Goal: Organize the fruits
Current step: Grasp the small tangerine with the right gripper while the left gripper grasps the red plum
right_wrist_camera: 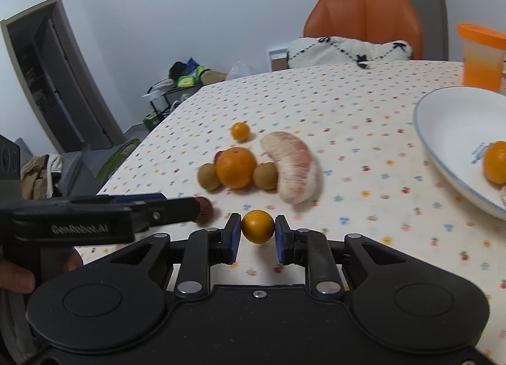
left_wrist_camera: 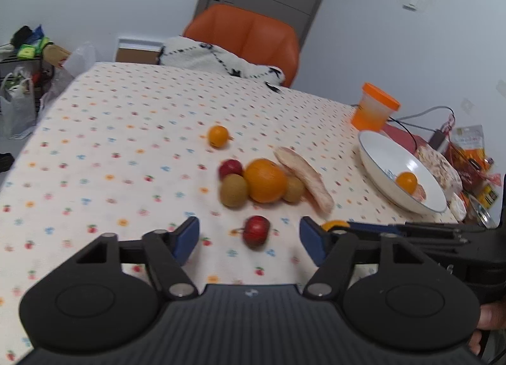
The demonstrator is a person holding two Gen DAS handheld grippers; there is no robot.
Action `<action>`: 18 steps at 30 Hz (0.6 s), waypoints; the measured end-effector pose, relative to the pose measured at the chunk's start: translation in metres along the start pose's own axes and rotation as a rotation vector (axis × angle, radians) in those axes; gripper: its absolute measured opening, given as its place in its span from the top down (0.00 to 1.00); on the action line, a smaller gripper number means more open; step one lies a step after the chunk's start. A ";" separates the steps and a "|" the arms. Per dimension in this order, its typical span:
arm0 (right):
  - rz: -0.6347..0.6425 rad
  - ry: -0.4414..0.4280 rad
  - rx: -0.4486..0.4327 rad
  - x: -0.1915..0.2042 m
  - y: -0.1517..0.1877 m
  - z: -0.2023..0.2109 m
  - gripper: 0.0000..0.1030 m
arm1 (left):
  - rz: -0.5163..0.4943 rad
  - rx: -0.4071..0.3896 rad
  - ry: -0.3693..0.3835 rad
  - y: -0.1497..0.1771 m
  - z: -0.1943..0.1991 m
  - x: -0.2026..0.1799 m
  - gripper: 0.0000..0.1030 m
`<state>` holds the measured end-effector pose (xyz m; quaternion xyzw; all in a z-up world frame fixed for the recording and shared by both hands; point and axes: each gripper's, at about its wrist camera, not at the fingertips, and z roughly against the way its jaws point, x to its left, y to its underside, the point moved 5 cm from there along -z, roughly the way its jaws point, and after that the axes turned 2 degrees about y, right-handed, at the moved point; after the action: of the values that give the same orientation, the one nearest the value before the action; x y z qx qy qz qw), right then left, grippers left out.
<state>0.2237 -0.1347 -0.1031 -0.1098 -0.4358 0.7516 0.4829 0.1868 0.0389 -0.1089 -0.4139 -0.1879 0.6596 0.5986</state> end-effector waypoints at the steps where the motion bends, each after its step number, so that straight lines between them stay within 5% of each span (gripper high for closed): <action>1: 0.001 0.009 -0.005 -0.002 0.000 0.002 0.79 | -0.001 0.009 0.000 0.001 -0.003 -0.002 0.40; 6: -0.022 0.048 -0.028 -0.017 -0.002 0.012 0.79 | -0.006 0.031 0.001 0.002 -0.013 -0.009 0.49; 10: -0.045 0.079 -0.045 -0.029 -0.003 0.018 0.79 | -0.015 0.048 -0.026 0.001 -0.022 -0.016 0.79; 18: -0.084 0.135 -0.102 -0.050 -0.009 0.034 0.79 | -0.039 0.020 -0.023 -0.007 -0.015 -0.031 0.79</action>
<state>0.2348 -0.1932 -0.0885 -0.1662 -0.4445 0.6984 0.5358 0.2011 0.0079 -0.1023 -0.3965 -0.1964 0.6543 0.6133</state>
